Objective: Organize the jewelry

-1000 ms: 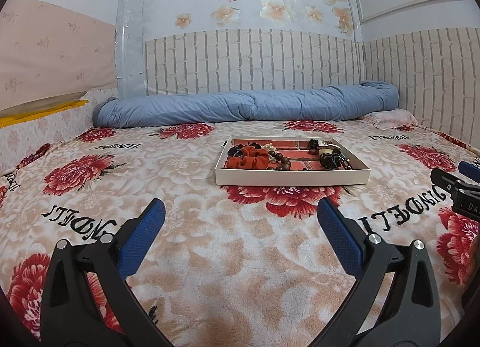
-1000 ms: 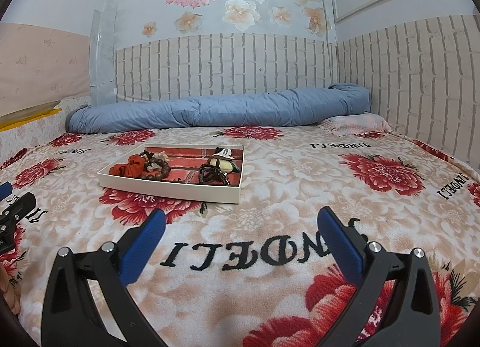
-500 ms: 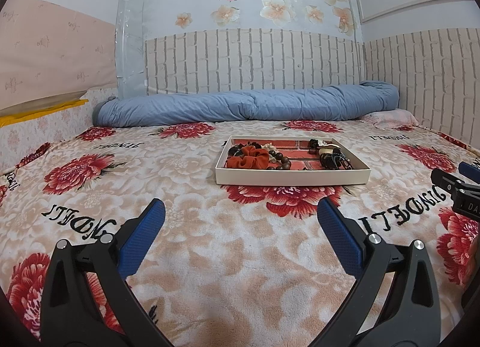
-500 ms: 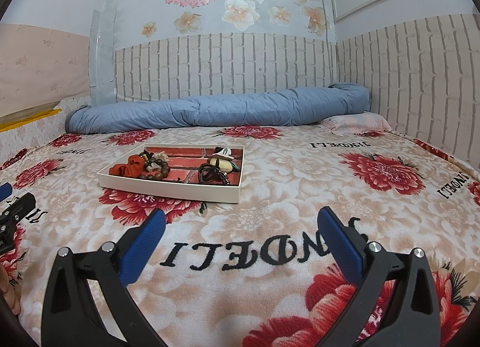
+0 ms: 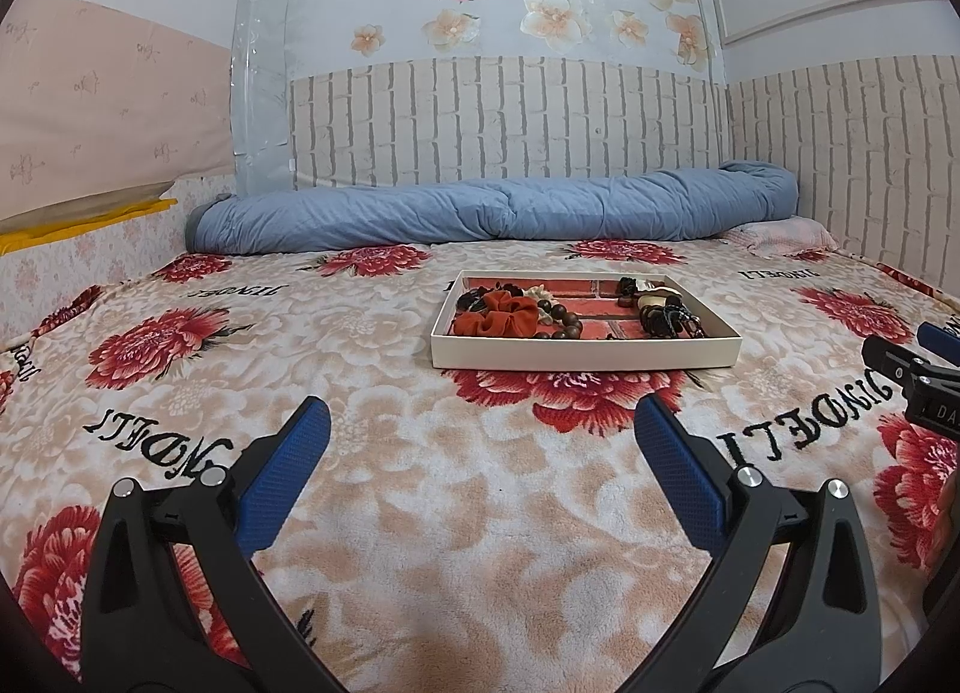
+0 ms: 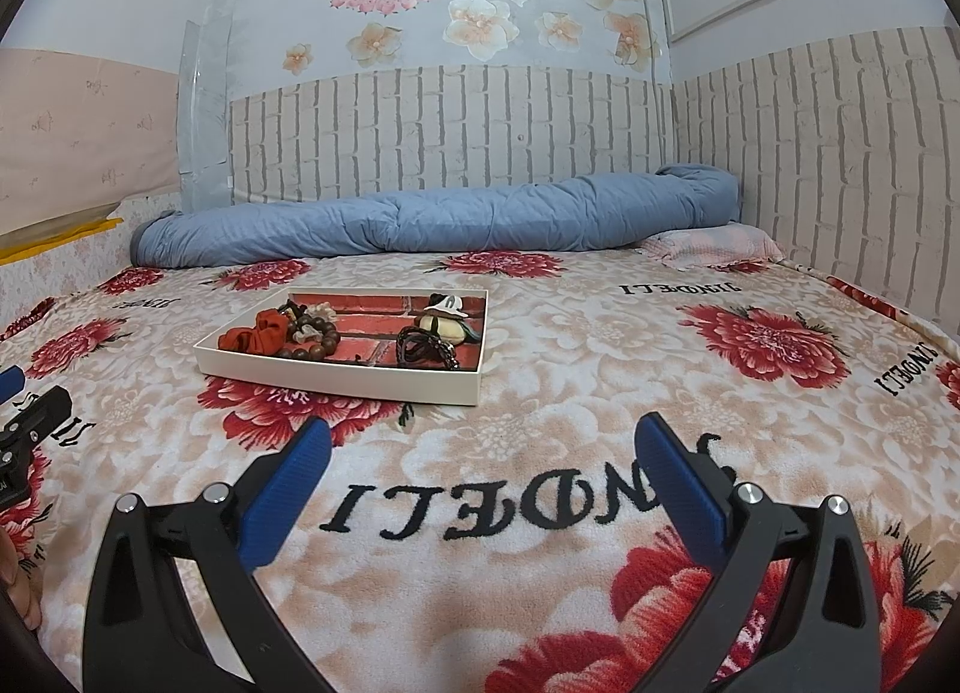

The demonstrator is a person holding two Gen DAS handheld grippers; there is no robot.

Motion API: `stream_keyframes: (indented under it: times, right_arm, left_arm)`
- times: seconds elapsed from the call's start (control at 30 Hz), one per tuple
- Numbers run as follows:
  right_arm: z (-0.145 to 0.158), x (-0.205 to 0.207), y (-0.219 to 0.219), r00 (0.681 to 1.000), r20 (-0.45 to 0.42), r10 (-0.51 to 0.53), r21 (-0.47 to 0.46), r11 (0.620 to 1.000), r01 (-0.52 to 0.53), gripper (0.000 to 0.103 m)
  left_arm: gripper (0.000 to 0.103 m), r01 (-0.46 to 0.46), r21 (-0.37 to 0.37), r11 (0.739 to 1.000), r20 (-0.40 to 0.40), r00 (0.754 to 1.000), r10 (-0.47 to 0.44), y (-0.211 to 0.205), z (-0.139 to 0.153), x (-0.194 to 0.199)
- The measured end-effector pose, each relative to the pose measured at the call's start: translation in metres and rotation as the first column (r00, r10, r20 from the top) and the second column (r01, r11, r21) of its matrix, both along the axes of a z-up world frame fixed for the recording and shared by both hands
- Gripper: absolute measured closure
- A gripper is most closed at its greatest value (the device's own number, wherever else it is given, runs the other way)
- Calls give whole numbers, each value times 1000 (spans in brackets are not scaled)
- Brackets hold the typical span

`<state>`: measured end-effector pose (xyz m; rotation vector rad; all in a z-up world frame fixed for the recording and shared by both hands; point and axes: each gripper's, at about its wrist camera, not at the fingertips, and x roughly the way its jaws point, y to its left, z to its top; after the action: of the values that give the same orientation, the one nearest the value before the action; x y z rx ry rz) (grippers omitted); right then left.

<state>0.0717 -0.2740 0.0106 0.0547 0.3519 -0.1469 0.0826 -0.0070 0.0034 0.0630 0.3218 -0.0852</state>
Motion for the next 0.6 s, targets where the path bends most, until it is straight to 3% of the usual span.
stream_keyframes:
  times: [0.6]
  right_arm:
    - [0,0,0,1000,0,0,0,1000,0,4]
  left_arm:
    - [5,-2,4,1000,0,1000,2,-2,-2,0]
